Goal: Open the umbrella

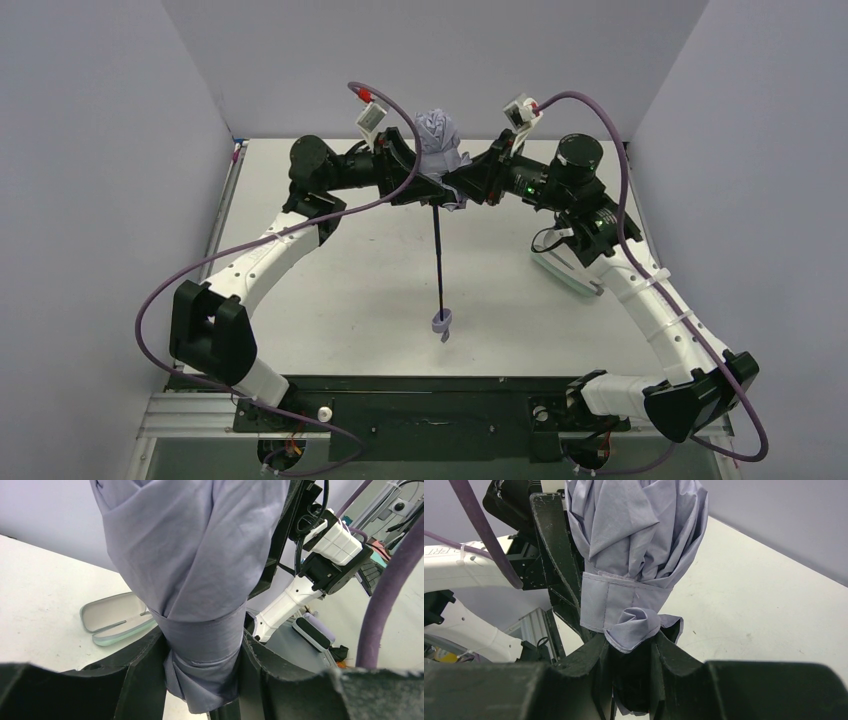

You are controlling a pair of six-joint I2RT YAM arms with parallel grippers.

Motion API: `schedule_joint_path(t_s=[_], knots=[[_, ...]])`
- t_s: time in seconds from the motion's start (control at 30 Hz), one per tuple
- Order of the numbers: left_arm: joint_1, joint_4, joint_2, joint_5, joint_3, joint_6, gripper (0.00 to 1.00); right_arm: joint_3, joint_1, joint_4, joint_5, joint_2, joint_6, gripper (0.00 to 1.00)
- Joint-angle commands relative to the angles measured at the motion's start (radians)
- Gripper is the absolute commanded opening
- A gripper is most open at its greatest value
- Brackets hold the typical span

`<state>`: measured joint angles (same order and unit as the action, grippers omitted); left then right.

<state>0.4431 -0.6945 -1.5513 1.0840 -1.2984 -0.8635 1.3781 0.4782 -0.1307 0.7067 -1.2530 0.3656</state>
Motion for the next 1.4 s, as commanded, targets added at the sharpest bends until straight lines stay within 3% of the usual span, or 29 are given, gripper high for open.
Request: schedule_joint_path(t_s=[0.0, 0.17, 0.33, 0.57, 0.83, 1.37], knots=[[-0.033, -0.034, 0.014, -0.031, 0.006, 0.011, 0.0, 0.085, -0.015, 0.08, 0.05, 0.038, 0.045, 0.11], [-0.047, 0.002, 0.017, -0.065, -0.002, 0.013, 0.0, 0.089, -0.048, 0.028, 0.048, 0.056, 0.022, 0.19], [-0.048, 0.005, 0.02, -0.068, 0.0, 0.017, 0.0, 0.108, -0.084, -0.041, 0.04, 0.072, -0.007, 0.35], [-0.049, 0.01, 0.013, -0.089, -0.008, 0.021, 0.0, 0.147, -0.113, -0.124, 0.039, 0.086, -0.033, 0.5], [-0.047, 0.173, 0.036, -0.189, -0.039, 0.129, 0.0, 0.245, -0.025, -0.257, -0.265, 0.055, -0.162, 0.52], [-0.025, 0.19, 0.082, -0.218, -0.012, 0.189, 0.0, 0.324, 0.136, -0.351, -0.433, -0.06, -0.226, 0.52]])
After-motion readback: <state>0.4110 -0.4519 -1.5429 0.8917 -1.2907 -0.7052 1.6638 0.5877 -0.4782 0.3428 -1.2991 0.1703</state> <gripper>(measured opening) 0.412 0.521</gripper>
